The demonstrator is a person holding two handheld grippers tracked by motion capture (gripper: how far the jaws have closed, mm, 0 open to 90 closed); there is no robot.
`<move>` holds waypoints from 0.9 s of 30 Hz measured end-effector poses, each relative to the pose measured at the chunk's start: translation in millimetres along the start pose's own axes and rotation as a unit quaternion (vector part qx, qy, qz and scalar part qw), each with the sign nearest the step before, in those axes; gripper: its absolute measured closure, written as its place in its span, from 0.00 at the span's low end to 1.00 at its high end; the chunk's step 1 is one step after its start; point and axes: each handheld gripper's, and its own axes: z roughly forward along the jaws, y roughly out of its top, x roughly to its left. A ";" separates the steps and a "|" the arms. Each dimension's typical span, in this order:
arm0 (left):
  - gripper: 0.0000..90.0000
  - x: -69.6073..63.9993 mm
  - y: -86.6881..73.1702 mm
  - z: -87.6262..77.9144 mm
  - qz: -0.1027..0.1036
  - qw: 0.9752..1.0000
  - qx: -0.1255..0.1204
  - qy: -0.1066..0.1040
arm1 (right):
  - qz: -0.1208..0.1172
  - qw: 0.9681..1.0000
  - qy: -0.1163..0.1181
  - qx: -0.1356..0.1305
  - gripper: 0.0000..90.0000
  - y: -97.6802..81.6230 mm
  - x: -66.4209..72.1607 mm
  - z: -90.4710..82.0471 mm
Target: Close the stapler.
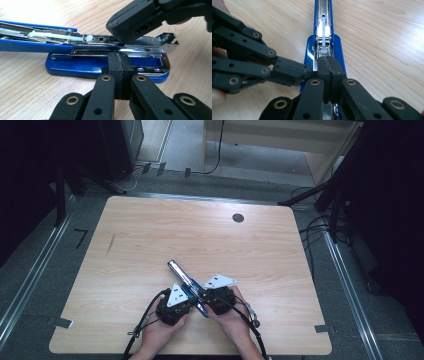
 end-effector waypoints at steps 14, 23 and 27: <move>1.00 0.9 0.1 -0.3 0.000 1.000 0.001 -0.001 | -0.005 1.000 -0.005 0.004 1.00 -6.9 2.7 -7.2; 1.00 7.5 -0.3 -1.7 -0.024 1.000 0.000 -0.001 | 0.004 1.000 -0.003 -0.004 1.00 -5.9 1.2 -10.9; 1.00 10.4 0.2 -2.3 -0.033 0.999 0.000 0.001 | 0.007 1.000 -0.003 -0.011 1.00 -2.3 0.6 -14.0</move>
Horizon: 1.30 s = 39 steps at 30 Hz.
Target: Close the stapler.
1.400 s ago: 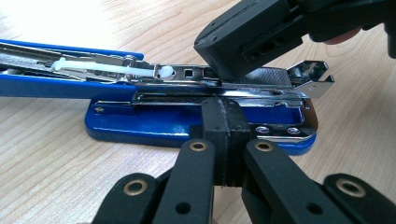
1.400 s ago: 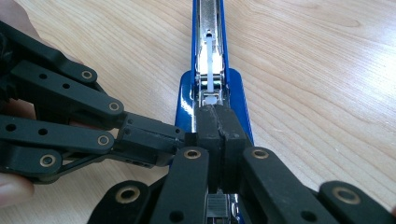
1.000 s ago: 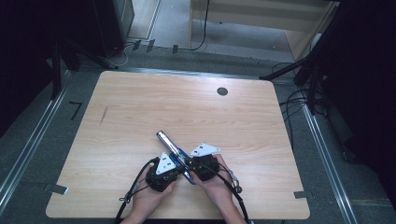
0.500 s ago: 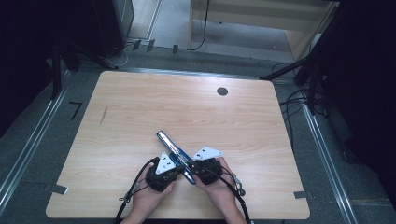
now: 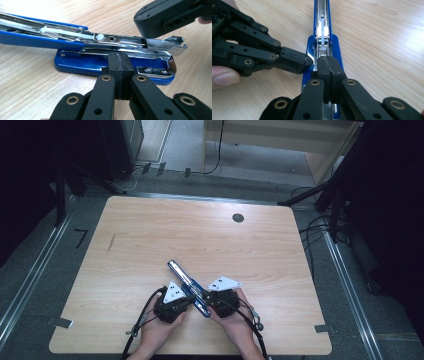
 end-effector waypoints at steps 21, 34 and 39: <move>1.00 60.5 2.7 -12.2 -0.067 0.997 -0.012 0.044 | -0.001 1.000 0.018 -0.013 1.00 32.7 5.7 26.7; 1.00 63.8 7.7 -4.0 -0.093 0.993 -0.007 0.069 | -0.005 1.000 0.008 0.001 1.00 45.6 0.0 52.6; 1.00 64.3 12.9 3.5 -0.085 0.994 0.020 0.065 | -0.007 1.000 0.007 0.004 1.00 44.3 -0.2 54.6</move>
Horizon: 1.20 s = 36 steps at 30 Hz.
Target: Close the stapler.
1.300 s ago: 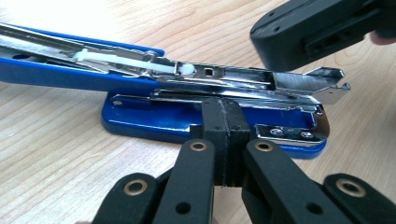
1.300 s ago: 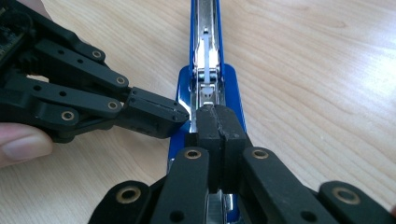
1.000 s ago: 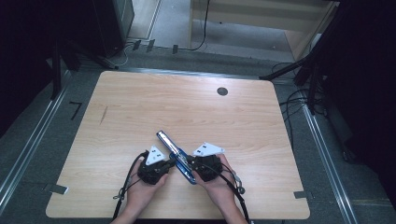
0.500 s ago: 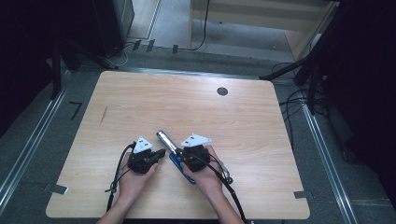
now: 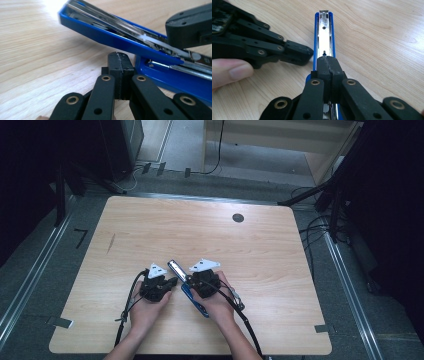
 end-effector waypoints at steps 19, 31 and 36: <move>1.00 -2.6 1.6 -0.9 0.003 1.000 -0.016 -0.008 | -0.005 1.000 -0.001 -0.003 1.00 1.6 2.3 -0.3; 1.00 -12.8 3.2 -9.3 0.025 0.999 -0.040 -0.022 | -0.009 1.000 -0.001 -0.026 1.00 3.7 3.5 -15.7; 1.00 -16.7 1.6 -10.6 0.031 0.998 -0.038 -0.027 | -0.012 1.000 -0.007 -0.026 1.00 0.8 5.7 -19.9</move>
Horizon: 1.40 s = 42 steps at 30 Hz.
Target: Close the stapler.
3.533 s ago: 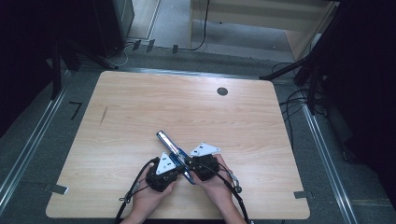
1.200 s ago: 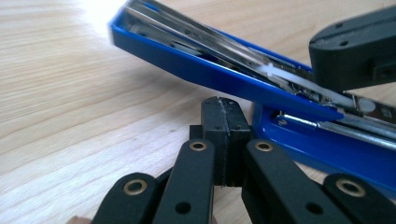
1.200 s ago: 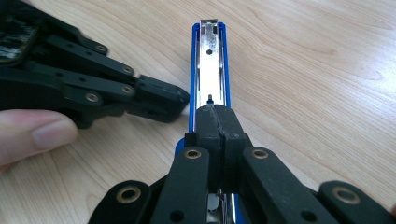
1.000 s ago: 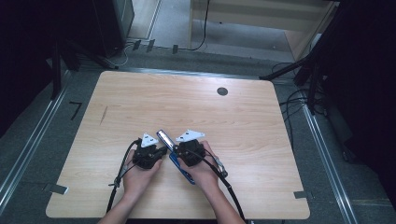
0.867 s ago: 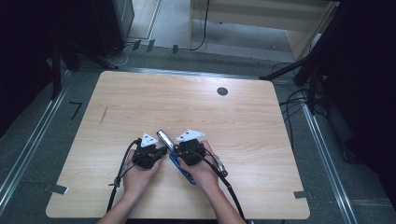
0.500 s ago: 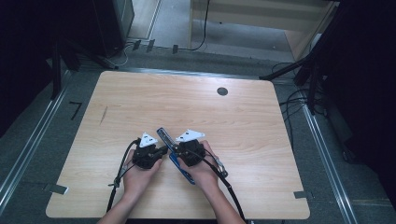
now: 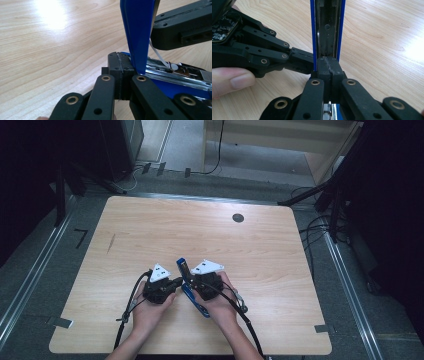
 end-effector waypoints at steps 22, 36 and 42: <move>1.00 -25.6 -20.5 -7.4 0.021 0.999 0.000 -0.026 | 0.008 1.000 0.002 -0.016 1.00 -10.6 -0.6 -15.7; 1.00 -32.2 -22.2 -2.1 0.036 0.999 0.011 -0.029 | 0.008 0.999 0.004 -0.032 1.00 -9.3 1.9 -28.3; 1.00 -31.8 -21.9 -1.3 0.031 0.999 0.013 -0.030 | 0.007 0.999 0.003 -0.037 1.00 -9.7 1.9 -33.6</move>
